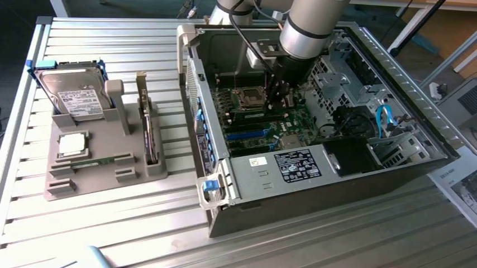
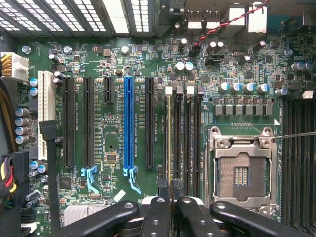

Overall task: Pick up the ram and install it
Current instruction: 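Insert the ram into the slot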

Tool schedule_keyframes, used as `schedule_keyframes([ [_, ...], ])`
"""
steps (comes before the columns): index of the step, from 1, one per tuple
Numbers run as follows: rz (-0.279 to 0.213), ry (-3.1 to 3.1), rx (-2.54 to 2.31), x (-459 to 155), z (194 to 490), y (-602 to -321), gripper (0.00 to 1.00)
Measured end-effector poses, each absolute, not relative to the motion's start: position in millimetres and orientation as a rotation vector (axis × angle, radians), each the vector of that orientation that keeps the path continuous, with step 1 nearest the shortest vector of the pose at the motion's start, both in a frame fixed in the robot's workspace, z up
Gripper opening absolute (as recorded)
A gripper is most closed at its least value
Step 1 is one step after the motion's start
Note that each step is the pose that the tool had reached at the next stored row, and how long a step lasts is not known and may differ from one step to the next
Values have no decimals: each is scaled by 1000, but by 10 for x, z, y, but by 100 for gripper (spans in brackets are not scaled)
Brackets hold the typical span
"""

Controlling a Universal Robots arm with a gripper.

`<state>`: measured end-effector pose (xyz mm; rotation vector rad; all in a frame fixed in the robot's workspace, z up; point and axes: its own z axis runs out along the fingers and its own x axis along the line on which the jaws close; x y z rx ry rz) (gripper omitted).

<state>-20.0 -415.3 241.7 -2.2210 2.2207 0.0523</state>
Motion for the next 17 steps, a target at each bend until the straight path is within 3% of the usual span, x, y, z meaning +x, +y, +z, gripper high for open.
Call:
schedule_keyframes([
  [17,52,2221,-2221,-220,2399,-4146,12],
])
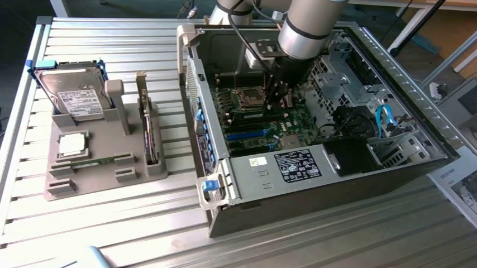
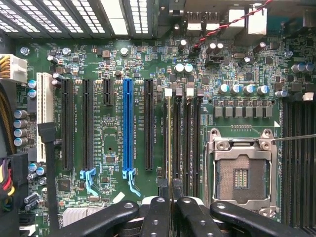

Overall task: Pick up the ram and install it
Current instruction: 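Insert the ram into the slot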

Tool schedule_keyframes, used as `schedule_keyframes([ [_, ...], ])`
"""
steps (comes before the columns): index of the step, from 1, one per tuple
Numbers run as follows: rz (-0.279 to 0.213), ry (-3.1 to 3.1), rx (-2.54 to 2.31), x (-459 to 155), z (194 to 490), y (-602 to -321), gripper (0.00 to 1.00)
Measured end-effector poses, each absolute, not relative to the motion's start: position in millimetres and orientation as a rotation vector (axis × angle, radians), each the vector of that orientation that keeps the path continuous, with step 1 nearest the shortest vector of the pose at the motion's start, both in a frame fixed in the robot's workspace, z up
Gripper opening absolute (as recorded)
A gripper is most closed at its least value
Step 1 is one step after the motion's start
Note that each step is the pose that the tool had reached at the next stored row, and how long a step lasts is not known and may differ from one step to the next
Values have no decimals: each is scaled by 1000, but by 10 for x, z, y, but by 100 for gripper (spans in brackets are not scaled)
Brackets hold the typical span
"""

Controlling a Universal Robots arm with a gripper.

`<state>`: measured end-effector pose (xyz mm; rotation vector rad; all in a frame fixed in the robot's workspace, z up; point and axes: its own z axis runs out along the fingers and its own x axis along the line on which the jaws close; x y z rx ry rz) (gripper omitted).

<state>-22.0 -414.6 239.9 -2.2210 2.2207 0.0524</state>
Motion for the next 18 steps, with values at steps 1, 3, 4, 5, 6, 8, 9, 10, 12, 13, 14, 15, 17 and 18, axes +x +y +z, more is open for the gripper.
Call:
schedule_keyframes([
  [1,52,2221,-2221,-220,2397,-4146,12],
  [3,52,2221,-2221,-220,2395,-4146,12],
  [4,52,2221,-2221,-220,2395,-4146,12],
  [5,52,2221,-2221,-220,2395,-4146,12],
  [6,52,2222,-2220,-220,2395,-4146,12],
  [8,52,2226,-2216,-220,2394,-4145,12],
  [9,52,2226,-2216,-220,2394,-4145,12],
  [10,52,2226,-2216,-220,2394,-4145,12],
  [12,52,2226,-2215,-220,2393,-4144,12],
  [13,52,2226,-2215,-220,2394,-4143,12],
  [14,52,2226,-2215,-220,2393,-4140,12],
  [15,52,2226,-2216,-220,2393,-4138,12],
  [17,52,2226,-2216,-220,2394,-4136,12],
  [18,52,2226,-2216,-220,2393,-4136,12],
])
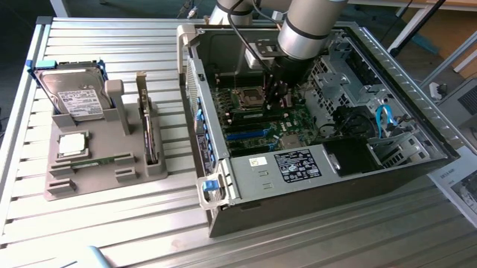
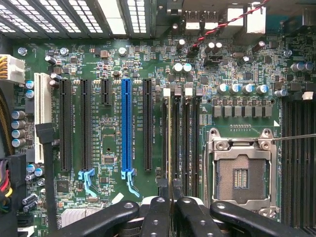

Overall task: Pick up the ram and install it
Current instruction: 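Insert the ram into the slot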

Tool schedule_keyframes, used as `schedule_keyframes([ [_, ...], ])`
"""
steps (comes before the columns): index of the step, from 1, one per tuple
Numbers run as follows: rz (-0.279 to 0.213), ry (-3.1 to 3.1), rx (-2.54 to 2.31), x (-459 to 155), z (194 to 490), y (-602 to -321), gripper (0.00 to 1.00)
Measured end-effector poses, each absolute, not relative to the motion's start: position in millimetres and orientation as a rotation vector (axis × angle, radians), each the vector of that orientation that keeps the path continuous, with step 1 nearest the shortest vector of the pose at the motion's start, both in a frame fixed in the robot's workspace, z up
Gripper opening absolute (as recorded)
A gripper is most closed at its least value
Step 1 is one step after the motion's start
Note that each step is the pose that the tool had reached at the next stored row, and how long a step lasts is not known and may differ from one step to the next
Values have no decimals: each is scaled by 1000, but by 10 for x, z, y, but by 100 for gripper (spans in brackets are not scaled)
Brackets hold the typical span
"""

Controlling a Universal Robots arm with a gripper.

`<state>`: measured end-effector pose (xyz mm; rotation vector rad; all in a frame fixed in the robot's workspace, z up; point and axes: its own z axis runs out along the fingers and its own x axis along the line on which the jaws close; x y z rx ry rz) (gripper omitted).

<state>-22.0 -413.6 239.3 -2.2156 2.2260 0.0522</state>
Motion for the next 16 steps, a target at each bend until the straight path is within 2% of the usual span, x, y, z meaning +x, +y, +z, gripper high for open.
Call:
schedule_keyframes([
  [16,52,2226,-2216,-215,2401,-4126,12],
])
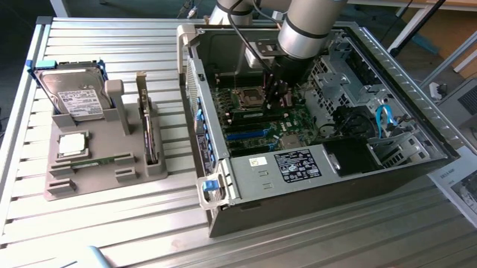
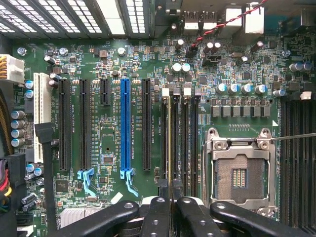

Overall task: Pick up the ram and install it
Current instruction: 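Insert the ram into the slot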

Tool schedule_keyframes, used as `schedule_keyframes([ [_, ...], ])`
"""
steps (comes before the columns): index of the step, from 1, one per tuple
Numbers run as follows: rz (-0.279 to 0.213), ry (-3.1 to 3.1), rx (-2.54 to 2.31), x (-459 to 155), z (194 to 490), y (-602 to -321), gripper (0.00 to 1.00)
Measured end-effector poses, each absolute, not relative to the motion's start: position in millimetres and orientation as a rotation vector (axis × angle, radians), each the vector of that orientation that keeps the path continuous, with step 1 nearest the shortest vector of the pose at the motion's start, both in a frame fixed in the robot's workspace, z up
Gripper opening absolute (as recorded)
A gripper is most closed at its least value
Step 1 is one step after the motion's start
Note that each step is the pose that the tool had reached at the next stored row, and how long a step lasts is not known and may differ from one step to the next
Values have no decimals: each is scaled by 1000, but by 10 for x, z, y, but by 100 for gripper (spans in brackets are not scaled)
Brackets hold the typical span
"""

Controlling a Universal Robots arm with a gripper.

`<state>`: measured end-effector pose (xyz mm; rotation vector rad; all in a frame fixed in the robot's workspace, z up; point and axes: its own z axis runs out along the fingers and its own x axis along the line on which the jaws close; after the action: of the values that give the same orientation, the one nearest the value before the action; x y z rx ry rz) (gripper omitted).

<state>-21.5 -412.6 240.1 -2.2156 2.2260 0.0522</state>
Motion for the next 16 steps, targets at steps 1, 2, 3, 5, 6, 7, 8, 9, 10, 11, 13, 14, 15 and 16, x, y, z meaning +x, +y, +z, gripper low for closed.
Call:
schedule_keyframes([
  [1,52,2226,-2216,-213,2401,-4126,12],
  [2,52,2226,-2216,-209,2401,-4126,12],
  [3,52,2226,-2216,-209,2401,-4126,12],
  [5,52,2226,-2216,-209,2401,-4126,12],
  [6,52,2226,-2216,-209,2401,-4130,12],
  [7,52,2226,-2216,-209,2401,-4132,12],
  [8,52,2226,-2216,-209,2401,-4134,12],
  [9,52,2226,-2216,-209,2401,-4136,12],
  [10,52,2226,-2216,-209,2401,-4137,12],
  [11,52,2226,-2216,-209,2401,-4143,12],
  [13,52,2226,-2216,-211,2401,-4145,12],
  [14,52,2226,-2216,-212,2401,-4145,12],
  [15,52,2226,-2216,-214,2401,-4145,12],
  [16,52,2226,-2216,-216,2401,-4145,12],
])
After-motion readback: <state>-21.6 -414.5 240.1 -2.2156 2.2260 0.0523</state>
